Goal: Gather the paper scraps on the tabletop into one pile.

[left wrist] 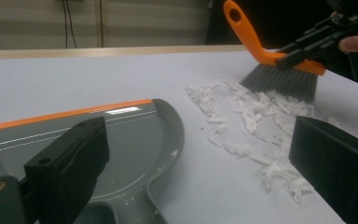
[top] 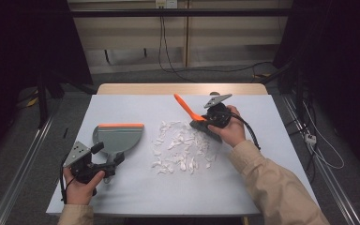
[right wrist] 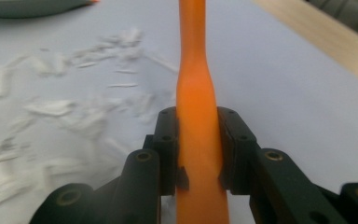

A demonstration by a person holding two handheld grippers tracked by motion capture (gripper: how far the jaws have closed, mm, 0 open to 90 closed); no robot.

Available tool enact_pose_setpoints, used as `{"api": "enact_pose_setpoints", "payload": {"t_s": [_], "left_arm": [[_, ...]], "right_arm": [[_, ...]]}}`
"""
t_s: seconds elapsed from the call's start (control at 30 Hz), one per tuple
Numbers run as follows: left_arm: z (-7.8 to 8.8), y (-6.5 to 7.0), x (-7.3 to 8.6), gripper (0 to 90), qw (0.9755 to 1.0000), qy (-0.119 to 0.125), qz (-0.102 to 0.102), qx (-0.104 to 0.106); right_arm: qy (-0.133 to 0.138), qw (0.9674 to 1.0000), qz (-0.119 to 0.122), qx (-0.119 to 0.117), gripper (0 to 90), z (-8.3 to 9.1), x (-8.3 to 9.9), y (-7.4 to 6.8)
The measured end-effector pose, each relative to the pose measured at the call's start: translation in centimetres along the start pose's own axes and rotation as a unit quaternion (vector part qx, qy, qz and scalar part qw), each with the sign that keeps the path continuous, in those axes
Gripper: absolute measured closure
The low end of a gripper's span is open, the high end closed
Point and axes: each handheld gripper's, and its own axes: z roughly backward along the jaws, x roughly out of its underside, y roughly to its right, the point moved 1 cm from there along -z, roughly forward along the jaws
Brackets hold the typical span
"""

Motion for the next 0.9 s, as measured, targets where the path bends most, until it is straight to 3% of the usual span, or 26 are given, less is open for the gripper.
{"api": "enact_pose_setpoints", "payload": {"t_s": [0.03, 0.13, 0.27, 0.5, 0.7, 0.8, 0.9], "left_arm": [[0.0, 0.0, 0.0, 4.7, 1.0000, 0.000, -0.001, -0.001], [0.2, 0.0, 0.1, 4.7, 1.0000, 0.000, 0.000, -0.002], [0.4, 0.1, 0.1, 4.7, 1.0000, 0.000, 0.000, -0.003], [0.2, -0.3, -0.1, 4.7, 1.0000, 0.004, 0.006, -0.006], [0.2, -0.5, 0.0, 4.7, 0.9999, 0.002, 0.009, -0.012], [0.2, -0.6, 0.2, 4.7, 0.9999, -0.002, 0.008, -0.014], [0.1, -0.6, 0.4, 4.7, 0.9999, -0.007, 0.006, -0.014]], "right_arm": [[0.002, 0.9999, 0.007, -0.014, 71.4, 0.3, 0.0, -0.4], [0.024, 0.9994, 0.022, -0.013, 71.4, 1.7, -0.4, -1.0], [0.049, 0.9986, 0.017, 0.012, 71.4, 2.4, -1.1, -0.1], [0.058, 0.9974, 0.000, 0.043, 71.4, -0.8, -2.4, 2.4], [0.047, 0.9977, 0.015, 0.048, 71.4, -4.7, -4.1, 3.1], [0.044, 0.9987, 0.008, 0.024, 71.4, -5.8, -4.2, 2.9], [0.021, 0.9987, 0.046, 0.004, 71.3, -5.4, -4.2, 1.7]]}}
